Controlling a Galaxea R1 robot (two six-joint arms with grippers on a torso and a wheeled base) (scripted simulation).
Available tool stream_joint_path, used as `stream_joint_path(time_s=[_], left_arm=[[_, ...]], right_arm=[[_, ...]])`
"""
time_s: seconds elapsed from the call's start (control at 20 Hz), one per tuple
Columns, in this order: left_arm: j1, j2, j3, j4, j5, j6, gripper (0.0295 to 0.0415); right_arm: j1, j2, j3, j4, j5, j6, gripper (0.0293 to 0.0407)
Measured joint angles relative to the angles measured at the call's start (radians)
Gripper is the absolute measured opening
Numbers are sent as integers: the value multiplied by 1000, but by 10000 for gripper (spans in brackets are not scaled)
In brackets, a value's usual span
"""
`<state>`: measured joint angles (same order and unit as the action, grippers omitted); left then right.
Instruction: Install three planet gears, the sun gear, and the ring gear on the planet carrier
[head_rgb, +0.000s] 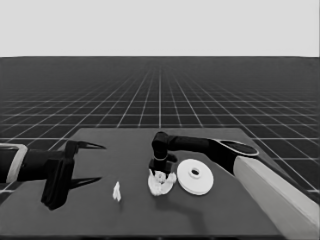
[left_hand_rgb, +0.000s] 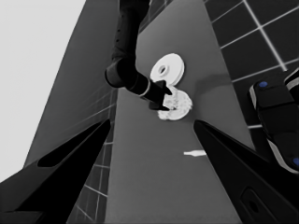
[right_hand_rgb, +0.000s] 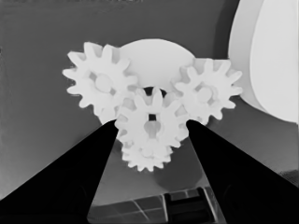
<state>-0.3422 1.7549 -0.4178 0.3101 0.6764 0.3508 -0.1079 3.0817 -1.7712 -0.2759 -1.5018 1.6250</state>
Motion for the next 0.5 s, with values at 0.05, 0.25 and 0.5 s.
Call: stream_joint_path(time_s=[0.05, 0.25, 0.5], left_arm=[[0, 0, 0, 0, 0, 0, 385], [0, 0, 0, 0, 0, 0, 385], [0, 0, 0, 0, 0, 0, 385]], right_arm=[[0, 0, 0, 0, 0, 10, 309], [0, 0, 0, 0, 0, 52, 309], [0, 0, 0, 0, 0, 105, 309]])
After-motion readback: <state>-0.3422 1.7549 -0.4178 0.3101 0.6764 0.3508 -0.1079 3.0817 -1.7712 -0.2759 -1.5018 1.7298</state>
